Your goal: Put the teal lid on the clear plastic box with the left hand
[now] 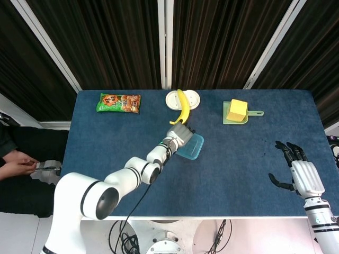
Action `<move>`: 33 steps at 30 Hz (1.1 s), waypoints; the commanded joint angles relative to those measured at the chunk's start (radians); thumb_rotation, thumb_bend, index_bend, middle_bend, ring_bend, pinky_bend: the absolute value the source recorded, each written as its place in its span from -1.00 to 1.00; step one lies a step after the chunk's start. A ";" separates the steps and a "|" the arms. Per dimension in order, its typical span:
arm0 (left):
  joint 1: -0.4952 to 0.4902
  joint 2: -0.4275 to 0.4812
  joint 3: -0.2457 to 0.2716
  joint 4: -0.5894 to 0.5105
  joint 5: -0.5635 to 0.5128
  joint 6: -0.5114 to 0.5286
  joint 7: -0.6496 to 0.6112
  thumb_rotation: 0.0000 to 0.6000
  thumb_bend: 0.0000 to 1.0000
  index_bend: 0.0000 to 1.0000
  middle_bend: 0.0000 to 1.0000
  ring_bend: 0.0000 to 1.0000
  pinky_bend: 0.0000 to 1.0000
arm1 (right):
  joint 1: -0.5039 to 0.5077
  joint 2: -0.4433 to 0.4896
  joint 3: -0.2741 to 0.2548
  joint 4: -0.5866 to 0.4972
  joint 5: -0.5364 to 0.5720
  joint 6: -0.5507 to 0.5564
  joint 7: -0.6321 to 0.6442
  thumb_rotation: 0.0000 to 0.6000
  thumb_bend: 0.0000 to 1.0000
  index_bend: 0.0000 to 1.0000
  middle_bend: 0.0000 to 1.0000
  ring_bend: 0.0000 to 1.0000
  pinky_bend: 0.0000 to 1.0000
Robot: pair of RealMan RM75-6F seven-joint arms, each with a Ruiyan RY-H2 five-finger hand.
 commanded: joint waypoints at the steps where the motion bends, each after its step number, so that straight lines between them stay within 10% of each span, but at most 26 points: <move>1: -0.005 0.011 0.000 -0.021 -0.006 0.024 -0.014 1.00 -0.78 -1.00 -1.00 -1.00 -0.87 | -0.001 0.000 0.000 -0.002 -0.001 0.001 -0.001 1.00 -0.55 -1.00 -0.69 -1.00 -1.00; 15: 0.072 0.160 -0.028 -0.313 0.112 0.245 -0.020 1.00 -0.82 -0.82 -0.87 -1.00 -0.88 | 0.000 -0.004 -0.004 -0.014 -0.023 0.008 -0.012 1.00 -0.55 -1.00 -0.69 -1.00 -1.00; 33: 0.110 0.084 -0.052 -0.234 0.024 0.219 0.081 1.00 -0.82 -0.80 -0.85 -1.00 -0.87 | -0.003 -0.007 -0.007 -0.021 -0.025 0.014 -0.021 1.00 -0.55 -1.00 -0.69 -1.00 -1.00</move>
